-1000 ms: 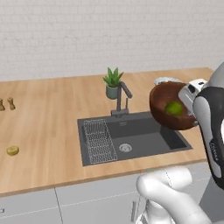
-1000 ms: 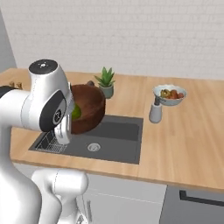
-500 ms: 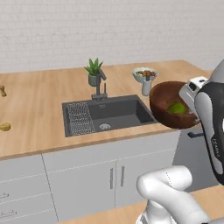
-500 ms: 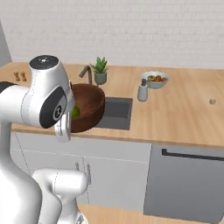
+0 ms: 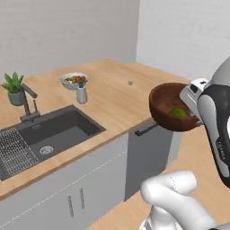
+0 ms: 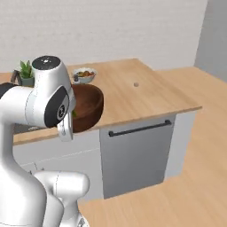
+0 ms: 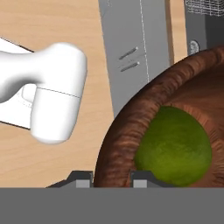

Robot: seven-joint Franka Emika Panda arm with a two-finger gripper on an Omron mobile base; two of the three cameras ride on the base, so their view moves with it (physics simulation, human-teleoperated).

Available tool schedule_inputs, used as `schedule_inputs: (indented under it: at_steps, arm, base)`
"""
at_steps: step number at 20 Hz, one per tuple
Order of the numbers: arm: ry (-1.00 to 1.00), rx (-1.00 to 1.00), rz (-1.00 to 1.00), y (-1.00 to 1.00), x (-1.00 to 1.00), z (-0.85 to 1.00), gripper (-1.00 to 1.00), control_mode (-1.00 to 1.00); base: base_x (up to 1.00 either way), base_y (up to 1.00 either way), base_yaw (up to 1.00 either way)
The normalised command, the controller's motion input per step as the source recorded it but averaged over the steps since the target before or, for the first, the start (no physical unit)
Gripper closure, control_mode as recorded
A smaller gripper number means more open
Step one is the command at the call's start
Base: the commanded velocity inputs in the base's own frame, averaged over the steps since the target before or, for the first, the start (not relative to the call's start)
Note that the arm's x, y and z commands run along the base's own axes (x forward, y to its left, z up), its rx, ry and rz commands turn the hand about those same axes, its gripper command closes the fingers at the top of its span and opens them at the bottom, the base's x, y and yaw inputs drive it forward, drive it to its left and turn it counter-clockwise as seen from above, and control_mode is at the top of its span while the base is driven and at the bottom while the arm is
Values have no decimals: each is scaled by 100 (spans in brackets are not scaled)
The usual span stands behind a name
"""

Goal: Pick the lime from the sink and place it in the bowl. Then pick the bowl and place it in the microwave. Then close the microwave door and press the start button.

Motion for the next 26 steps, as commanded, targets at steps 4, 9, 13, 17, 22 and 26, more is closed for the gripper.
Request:
schedule_inputs:
  at_steps: [4,9,13,17,22,26]
  arm:
    - [0,0,0,0,0,0,100,100]
    - [0,0,0,0,0,0,100,100]
    - [0,0,0,0,0,0,100,100]
    - [0,0,0,0,0,0,100,100]
    - [0,0,0,0,0,0,100,100]
    - [0,0,0,0,0,0,100,100]
  base:
    - [0,2,-100]
    - [0,1,-99]
    - [0,0,-92]
    - [0,0,-82]
    - [21,17,-61]
    - [84,52,-35]
